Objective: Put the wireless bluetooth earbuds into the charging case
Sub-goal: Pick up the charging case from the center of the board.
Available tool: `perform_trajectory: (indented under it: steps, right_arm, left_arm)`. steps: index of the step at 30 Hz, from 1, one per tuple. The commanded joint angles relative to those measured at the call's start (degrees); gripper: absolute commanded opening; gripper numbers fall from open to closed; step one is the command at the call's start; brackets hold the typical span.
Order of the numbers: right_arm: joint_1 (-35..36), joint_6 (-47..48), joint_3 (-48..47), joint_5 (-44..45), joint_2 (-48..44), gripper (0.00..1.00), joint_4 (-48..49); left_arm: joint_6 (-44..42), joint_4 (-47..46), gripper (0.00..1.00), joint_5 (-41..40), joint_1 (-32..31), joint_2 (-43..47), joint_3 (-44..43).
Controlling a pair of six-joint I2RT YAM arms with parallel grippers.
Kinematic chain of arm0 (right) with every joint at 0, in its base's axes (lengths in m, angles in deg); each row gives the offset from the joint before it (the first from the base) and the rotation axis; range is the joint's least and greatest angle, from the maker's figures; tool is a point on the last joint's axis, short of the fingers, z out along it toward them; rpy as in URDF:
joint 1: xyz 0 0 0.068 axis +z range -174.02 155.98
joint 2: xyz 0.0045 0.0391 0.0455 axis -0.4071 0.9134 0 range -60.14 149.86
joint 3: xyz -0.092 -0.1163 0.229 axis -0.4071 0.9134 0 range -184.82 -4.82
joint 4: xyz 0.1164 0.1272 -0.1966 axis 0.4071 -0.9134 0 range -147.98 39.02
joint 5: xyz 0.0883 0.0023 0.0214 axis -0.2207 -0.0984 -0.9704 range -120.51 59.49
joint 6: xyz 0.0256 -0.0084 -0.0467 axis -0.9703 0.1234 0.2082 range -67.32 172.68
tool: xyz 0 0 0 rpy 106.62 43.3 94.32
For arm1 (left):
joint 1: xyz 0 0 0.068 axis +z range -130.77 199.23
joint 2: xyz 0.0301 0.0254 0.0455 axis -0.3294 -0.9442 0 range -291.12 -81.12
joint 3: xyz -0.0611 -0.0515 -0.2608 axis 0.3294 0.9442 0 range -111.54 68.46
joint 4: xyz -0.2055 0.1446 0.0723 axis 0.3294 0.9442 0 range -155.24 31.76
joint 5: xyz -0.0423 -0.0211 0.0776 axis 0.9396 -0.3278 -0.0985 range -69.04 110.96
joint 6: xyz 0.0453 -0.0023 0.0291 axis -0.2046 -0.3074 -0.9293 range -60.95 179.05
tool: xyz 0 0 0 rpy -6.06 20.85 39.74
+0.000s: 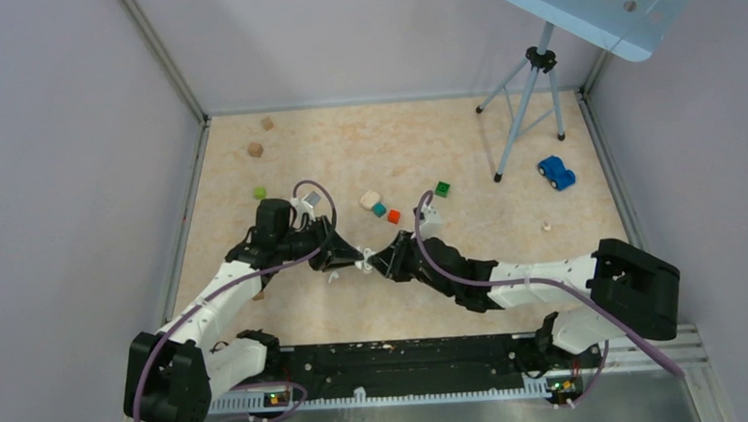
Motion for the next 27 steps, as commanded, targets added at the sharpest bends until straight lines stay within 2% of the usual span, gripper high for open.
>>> perform_trajectory:
  steps: [1,7,20,27]
  right_arm:
    - [-0.49,-0.32,-2.93,-0.58,0.33,0.16,3.05]
    - [-0.52,0.18,-2.69,-0.1,-0.93,0.0,2.21]
    - [0.08,2.89,-1.85,2.04,-3.72,0.0,0.69]
    - [6.53,9.61,-5.69,12.95,-2.21,0.0,-2.75]
  left_arm:
    - [-0.82,-1.13,0.12,1.2,-0.06,0.87,-1.85]
    - [-0.93,-0.95,0.12,0.71,-0.01,0.71,-1.43]
    - [-0.13,-0.47,0.12,-0.31,-0.06,-0.11,-1.1]
    - [5.08,-3.01,0.12,0.3,0.38,-0.42,1.6]
